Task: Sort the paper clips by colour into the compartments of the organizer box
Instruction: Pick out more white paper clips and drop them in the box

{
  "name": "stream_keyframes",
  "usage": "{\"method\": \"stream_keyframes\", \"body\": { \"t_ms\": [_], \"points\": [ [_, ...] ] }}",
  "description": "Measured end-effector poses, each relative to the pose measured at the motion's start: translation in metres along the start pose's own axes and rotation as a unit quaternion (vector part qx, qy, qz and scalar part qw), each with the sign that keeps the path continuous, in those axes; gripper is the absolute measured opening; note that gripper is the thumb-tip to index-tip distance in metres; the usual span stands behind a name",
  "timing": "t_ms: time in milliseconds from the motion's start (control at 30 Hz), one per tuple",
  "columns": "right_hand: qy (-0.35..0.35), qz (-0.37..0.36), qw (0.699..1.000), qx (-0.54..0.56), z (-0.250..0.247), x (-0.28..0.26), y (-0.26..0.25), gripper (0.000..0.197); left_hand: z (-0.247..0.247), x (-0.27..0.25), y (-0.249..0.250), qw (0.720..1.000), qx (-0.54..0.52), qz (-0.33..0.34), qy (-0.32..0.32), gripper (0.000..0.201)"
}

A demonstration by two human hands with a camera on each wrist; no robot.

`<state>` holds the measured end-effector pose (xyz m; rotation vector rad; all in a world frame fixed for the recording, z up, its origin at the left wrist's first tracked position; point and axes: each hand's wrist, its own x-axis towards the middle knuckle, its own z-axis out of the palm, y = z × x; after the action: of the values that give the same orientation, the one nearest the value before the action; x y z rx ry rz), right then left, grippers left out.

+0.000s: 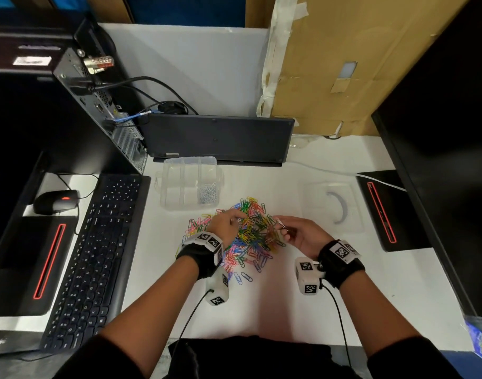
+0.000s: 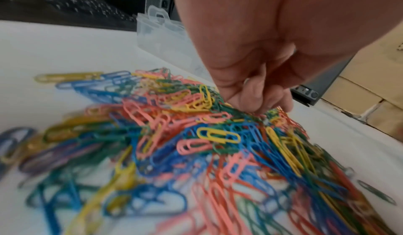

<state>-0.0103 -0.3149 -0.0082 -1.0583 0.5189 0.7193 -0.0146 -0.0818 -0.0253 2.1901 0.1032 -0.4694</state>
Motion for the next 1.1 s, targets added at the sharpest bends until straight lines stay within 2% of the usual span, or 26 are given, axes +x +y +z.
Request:
{"method": "stream_keyframes", "body": {
  "t_ms": [67, 133, 167, 233, 300, 367, 433, 500, 567, 667, 800, 867, 967, 1033, 1100],
  "points": [
    [0.009, 0.010, 0.999, -0.036, -0.001, -0.001, 0.002, 0.016, 0.006, -0.004, 0.007, 1.000, -0.004, 0.012, -0.006, 0.038],
    [0.031, -0.031, 0.986, -0.161, -0.002, 0.000, 0.007, 0.017, 0.012, -0.005, 0.012, 1.000, -0.006, 0.020, -0.020, 0.041],
    [0.045, -0.068, 0.965, -0.250, -0.003, 0.001, 0.011, 0.016, 0.016, -0.004, 0.013, 0.999, -0.006, 0.025, -0.022, 0.042],
    [0.065, -0.140, 0.902, -0.404, -0.006, 0.004, 0.017, 0.010, 0.022, -0.002, 0.015, 0.999, 0.004, 0.019, -0.030, 0.035],
    [0.084, -0.183, 0.859, -0.470, -0.007, 0.007, 0.024, 0.013, 0.025, 0.000, 0.019, 0.999, 0.008, 0.010, -0.029, 0.030],
    [0.095, -0.195, 0.843, -0.492, -0.008, 0.008, 0.029, 0.018, 0.023, 0.000, 0.025, 1.000, 0.013, 0.006, -0.009, 0.019],
    [0.088, -0.198, 0.841, -0.495, -0.007, 0.008, 0.033, 0.017, 0.021, 0.000, 0.031, 0.998, 0.043, 0.031, 0.015, 0.004],
    [0.090, -0.202, 0.825, -0.521, -0.006, 0.010, 0.034, 0.017, 0.023, 0.003, 0.032, 0.996, 0.071, 0.045, 0.028, 0.026],
    [0.085, -0.202, 0.809, -0.545, -0.003, 0.009, 0.031, 0.016, 0.024, 0.006, 0.034, 0.996, 0.073, 0.033, 0.025, 0.036],
    [0.079, -0.204, 0.811, -0.542, -0.002, 0.009, 0.030, 0.014, 0.027, 0.007, 0.033, 0.998, 0.049, 0.028, 0.033, 0.030],
    [0.101, -0.207, 0.830, -0.508, -0.011, 0.008, 0.029, 0.021, 0.027, 0.008, 0.028, 0.995, 0.080, 0.046, 0.048, 0.038],
    [0.111, -0.207, 0.821, -0.520, -0.016, 0.006, 0.029, 0.022, 0.024, 0.007, 0.030, 0.989, 0.119, 0.072, 0.044, 0.035],
    [0.103, -0.216, 0.804, -0.544, -0.018, 0.003, 0.031, 0.012, 0.027, 0.008, 0.031, 0.973, 0.198, 0.120, 0.018, 0.024],
    [0.104, -0.220, 0.803, -0.544, -0.017, 0.003, 0.033, 0.012, 0.031, 0.010, 0.030, 0.962, 0.246, 0.122, -0.005, 0.025],
    [0.110, -0.229, 0.784, -0.567, -0.014, 0.005, 0.032, 0.013, 0.033, 0.012, 0.029, 0.957, 0.265, 0.118, 0.005, 0.023]
  ]
}}
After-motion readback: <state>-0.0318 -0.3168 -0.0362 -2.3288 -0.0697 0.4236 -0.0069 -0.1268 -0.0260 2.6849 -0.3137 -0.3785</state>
